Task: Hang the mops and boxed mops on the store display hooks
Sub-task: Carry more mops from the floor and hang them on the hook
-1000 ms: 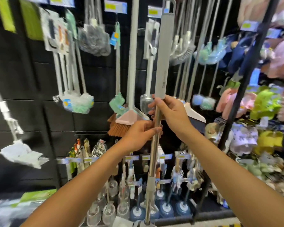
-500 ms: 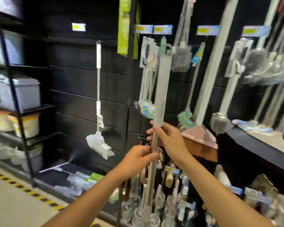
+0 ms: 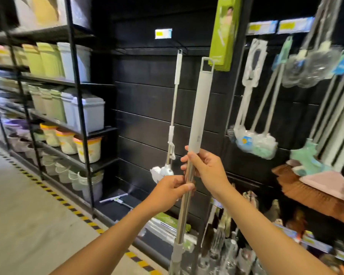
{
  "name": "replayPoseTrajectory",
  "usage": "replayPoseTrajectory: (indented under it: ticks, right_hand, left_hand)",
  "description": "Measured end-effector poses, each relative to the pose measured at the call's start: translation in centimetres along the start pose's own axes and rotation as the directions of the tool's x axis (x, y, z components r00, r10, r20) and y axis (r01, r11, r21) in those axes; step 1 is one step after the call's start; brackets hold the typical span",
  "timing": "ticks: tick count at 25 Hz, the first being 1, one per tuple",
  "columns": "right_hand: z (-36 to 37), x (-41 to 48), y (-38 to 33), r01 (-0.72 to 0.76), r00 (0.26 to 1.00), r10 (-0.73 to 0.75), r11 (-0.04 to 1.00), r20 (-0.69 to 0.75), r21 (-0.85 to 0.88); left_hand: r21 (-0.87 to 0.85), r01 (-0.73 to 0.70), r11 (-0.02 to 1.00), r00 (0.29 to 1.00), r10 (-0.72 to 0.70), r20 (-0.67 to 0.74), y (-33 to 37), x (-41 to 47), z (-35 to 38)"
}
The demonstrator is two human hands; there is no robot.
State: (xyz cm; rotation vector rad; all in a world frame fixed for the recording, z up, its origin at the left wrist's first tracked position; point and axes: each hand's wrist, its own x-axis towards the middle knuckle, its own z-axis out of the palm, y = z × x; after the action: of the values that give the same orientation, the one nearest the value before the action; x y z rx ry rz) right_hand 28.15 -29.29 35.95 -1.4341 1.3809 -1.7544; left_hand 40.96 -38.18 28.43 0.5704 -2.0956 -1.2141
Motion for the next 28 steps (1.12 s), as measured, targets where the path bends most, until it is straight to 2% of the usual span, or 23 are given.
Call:
replayPoseTrajectory:
  ticks: [6, 12, 19, 23, 28]
  right_hand:
    - [7.6, 8.8, 3.2, 0.002, 0.999, -0.003, 1.000, 0.037, 0.010]
    - [11.3, 19.4, 7.7, 0.018, 0.996, -0.021, 0.999, 0.086, 0.033]
    - [12.5, 32.4, 12.3, 0.066, 0.988, -0.069, 0.997, 0.138, 0.026]
    - [12.7, 38.4, 14.4, 0.051, 0.988, -0.056, 0.998, 0.141, 0.036]
    - [12.1, 44.7, 16.4, 0.057, 0.994, -0.053, 0.997, 0.101, -0.042]
  left_hand:
    - [0.017, -0.012, 1.000, 0.997, 0.013, -0.075, -4.3, 3.8, -9.5]
    - [0.037, -0.008, 0.999, 0.990, 0.013, -0.140, -8.6, 11.0, -16.1]
    - [0.053, 0.022, 0.998, 0.982, -0.012, -0.188, -12.8, 22.2, -21.3]
    - [0.005, 0.029, 1.000, 0.984, -0.028, -0.177, -15.1, 28.3, -23.4]
    - [-0.028, -0.015, 0.999, 0.994, 0.012, -0.105, -18.6, 35.8, -25.6]
